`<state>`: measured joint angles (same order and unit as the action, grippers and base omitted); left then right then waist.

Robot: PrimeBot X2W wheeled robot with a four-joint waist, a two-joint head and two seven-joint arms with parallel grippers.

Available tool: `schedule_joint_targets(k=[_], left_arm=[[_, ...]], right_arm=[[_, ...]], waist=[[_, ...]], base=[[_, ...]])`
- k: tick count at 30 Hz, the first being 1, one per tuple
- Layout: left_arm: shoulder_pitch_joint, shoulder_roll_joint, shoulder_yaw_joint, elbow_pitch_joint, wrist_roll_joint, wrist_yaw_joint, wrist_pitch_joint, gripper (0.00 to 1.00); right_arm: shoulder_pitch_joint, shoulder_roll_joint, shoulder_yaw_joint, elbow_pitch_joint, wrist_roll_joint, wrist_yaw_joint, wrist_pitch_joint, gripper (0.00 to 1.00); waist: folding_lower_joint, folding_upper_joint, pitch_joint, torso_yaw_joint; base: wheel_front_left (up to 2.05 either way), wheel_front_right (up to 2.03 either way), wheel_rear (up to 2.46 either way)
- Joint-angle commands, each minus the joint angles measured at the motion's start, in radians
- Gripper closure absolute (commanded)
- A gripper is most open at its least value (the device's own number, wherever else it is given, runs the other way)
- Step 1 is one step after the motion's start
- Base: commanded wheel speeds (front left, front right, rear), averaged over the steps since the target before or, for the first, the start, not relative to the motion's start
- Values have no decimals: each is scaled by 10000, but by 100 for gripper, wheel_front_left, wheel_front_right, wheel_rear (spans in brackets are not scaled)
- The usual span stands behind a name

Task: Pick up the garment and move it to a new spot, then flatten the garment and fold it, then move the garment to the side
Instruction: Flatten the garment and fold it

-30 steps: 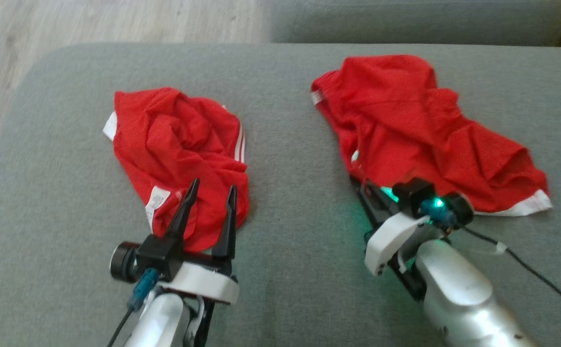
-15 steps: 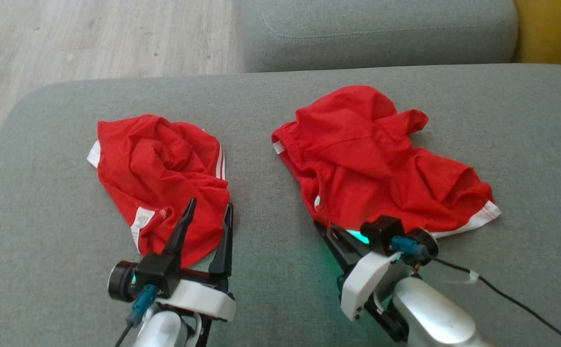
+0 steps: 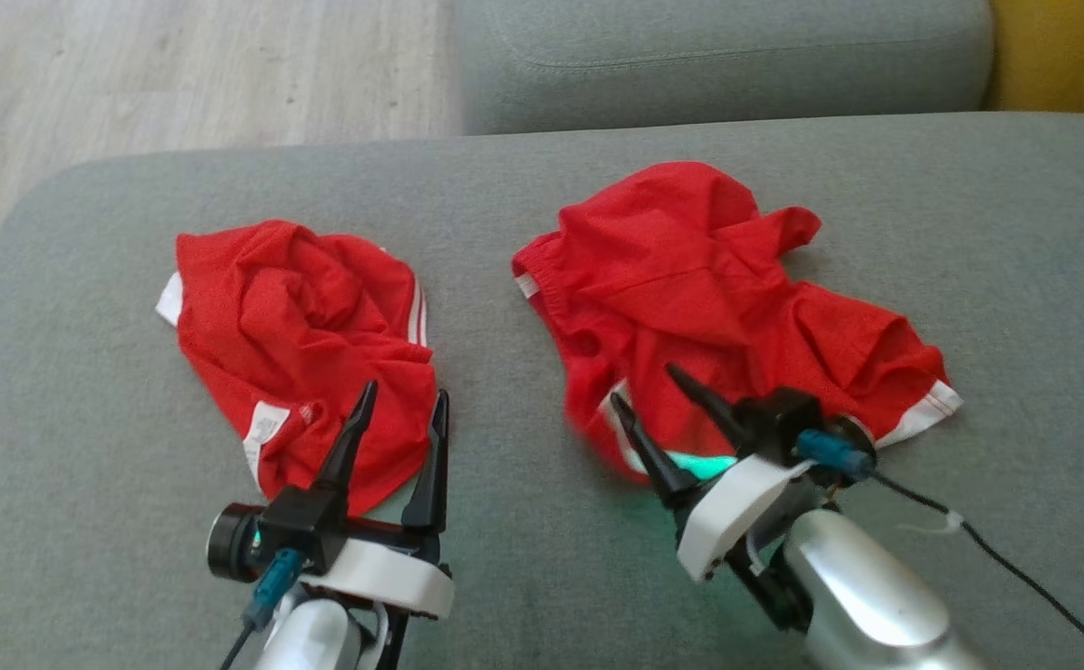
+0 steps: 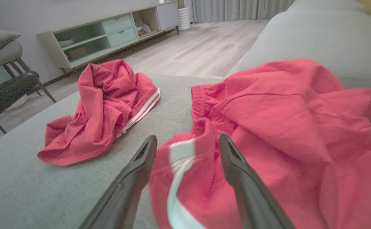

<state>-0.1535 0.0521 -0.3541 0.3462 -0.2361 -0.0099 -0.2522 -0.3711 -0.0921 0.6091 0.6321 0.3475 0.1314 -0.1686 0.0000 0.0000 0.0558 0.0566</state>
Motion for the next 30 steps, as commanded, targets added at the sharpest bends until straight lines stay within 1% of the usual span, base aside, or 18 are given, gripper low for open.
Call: schedule_joint_targets(k=[1, 6, 8, 11, 14, 17, 20, 25, 30], left_arm=[[-286, 53, 375, -376, 113, -16, -95, 0], [-295, 53, 435, -457, 121, -4, -95, 0], [-323, 51, 435, -484, 131, -20, -95, 0], [-369, 45, 429, -535, 145, -34, -95, 0], [-407, 35, 366, -558, 156, -65, -95, 0], [-461, 22, 288, -586, 123, -87, -95, 0], [-521, 11, 225, -565, 53, -121, -95, 0], [-691, -1, 155, -492, -27, -198, -95, 0], [-1038, -9, -386, -312, 87, -489, -95, 0]], right_arm=[[-34, 55, -118, -446, -162, -7, -196, 0], [163, -88, -1138, -729, -644, -7, -157, 0], [249, -144, -1748, -804, -1004, -7, -216, 0], [444, -48, -3253, -953, -1646, -7, -420, 0], [833, 195, -4746, -1255, -2171, -7, -619, 0], [1303, 352, -5696, -1679, -2514, -7, -785, 0], [1694, 403, -6068, -1975, -2789, -7, -862, 0], [1845, 415, -6082, -2387, -2446, -7, -914, 0], [1835, 417, -6141, -2650, -2321, -7, -927, 0]], waist=[[0, 0, -24, -103], [0, 0, -37, -422], [0, 0, -15, -538], [0, 0, 22, -697], [0, 0, 73, -800], [0, 0, 189, -876], [0, 0, 301, -918], [0, 0, 507, -956], [0, 0, 680, -937]], base=[[0, 0, 0], [0, 0, 0], [0, 0, 0], [0, 0, 0], [0, 0, 0], [0, 0, 0], [0, 0, 0], [0, 0, 0], [0, 0, 0]])
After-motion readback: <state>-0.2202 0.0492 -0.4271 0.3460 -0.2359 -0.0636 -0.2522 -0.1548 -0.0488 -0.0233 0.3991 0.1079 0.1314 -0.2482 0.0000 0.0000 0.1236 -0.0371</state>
